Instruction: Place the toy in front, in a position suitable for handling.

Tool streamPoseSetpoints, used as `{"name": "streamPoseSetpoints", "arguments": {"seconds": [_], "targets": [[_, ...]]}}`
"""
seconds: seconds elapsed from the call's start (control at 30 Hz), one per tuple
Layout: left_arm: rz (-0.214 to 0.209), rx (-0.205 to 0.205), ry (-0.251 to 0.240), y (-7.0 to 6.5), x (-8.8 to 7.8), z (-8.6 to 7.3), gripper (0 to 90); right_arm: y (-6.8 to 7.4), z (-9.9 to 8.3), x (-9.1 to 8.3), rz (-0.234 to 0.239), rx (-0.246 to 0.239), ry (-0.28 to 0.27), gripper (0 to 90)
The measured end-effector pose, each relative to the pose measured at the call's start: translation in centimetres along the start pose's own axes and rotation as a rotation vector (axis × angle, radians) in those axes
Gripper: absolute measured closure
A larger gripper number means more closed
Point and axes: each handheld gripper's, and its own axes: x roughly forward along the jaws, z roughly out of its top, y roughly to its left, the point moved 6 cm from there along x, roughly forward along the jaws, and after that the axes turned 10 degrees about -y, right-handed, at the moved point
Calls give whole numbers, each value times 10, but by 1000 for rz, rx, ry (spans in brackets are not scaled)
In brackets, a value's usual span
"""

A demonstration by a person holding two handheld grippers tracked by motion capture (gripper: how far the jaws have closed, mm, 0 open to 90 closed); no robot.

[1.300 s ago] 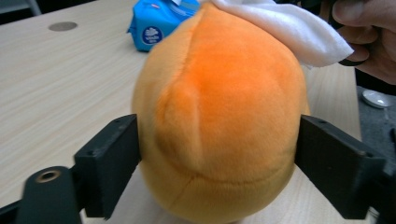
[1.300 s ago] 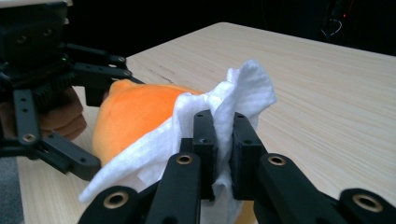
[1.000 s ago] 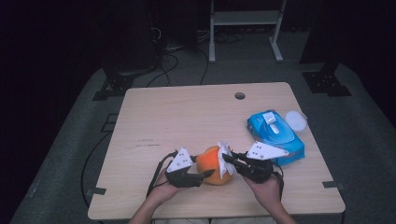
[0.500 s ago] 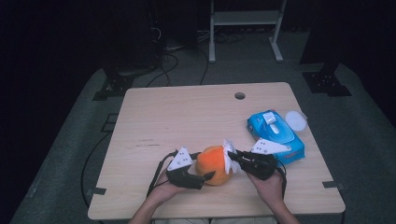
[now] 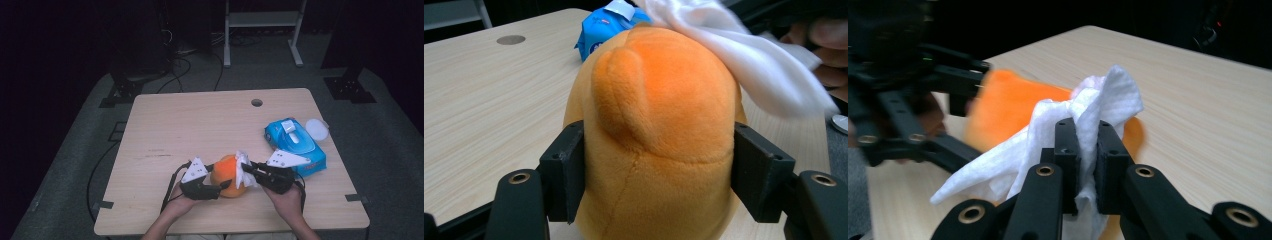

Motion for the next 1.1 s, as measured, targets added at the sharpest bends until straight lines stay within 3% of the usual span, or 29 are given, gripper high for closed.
{"name": "streamPoseSetpoints", "arguments": {"seconds": [0.1,0.23,0.33,0.47,0.53,0.63,0.73,0.83,0.97,1.03,1.1], "targets": [[-21,11,4,-1,0,0,279,-7,-4,-1,-3,29,5,820],[-6,-19,12,3,2,0,129,-3,-4,2,-4,0,10,820],[-16,-3,7,-2,3,0,198,-4,-4,3,-6,-2,14,820],[-49,57,19,-11,3,0,225,-12,-7,2,-22,24,20,819],[-37,43,19,-8,4,0,199,-14,-7,1,-18,42,14,819],[-16,19,19,-3,6,-3,113,-10,-6,2,-13,30,12,819],[-22,37,11,-5,5,-3,207,-1,-3,3,-16,-13,9,819],[-10,42,5,-7,5,-2,281,9,2,2,10,-20,-10,819],[-12,73,9,-15,8,-2,315,29,10,4,77,-65,-30,818],[-8,100,10,-18,8,-3,323,33,12,4,83,-98,-26,818],[-11,108,8,-19,8,-3,331,30,13,3,80,-83,-21,817]]}}
